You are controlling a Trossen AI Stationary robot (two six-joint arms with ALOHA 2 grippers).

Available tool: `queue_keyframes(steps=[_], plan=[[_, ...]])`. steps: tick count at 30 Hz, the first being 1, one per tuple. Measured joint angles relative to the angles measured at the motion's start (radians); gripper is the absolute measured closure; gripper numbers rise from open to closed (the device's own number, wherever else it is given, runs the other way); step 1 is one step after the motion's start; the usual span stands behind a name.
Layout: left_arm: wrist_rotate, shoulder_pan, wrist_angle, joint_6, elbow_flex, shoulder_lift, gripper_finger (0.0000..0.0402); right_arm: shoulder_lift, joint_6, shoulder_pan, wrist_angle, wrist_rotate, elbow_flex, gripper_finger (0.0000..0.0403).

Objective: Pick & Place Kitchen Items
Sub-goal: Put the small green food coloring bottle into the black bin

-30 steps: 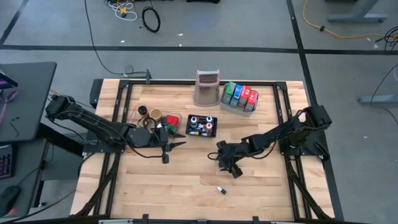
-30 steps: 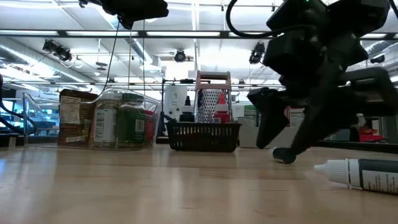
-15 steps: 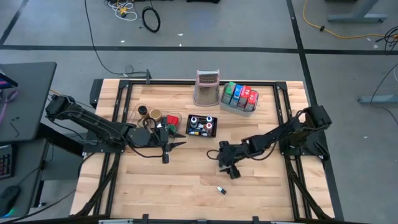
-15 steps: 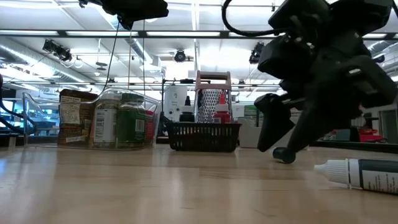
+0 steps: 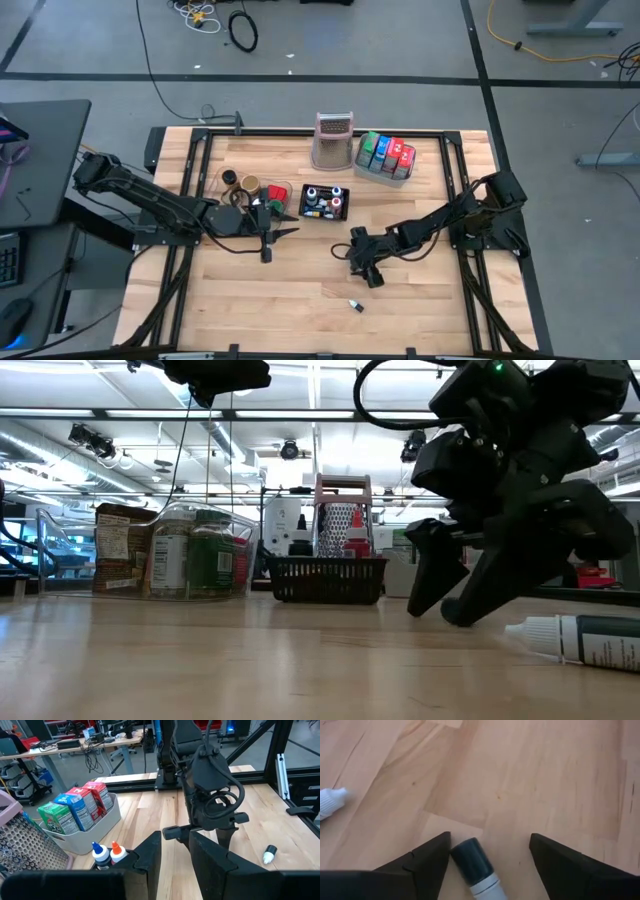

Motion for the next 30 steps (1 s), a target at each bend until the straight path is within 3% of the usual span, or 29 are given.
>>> queue_keyframes(steps=[5, 19, 30], plan=[[0.0, 0.0, 0.0, 0.0, 0.0, 0.0, 0.0292, 0.001, 0.002, -0.002, -0.02, -0.005, 0.0, 0.0152], [0.0, 0.0, 0.0, 0.0, 0.0, 0.0, 0.0292, 0.004, 0.026, -0.021, 0.049, -0.036, -0.005, 0.0321], [-0.004, 0.0, -0.001, -0.003, 0.0, 0.0, 0.0292, 0.009, -0.056, -0.077, 0.418, 0.006, -0.006, 0.0309]])
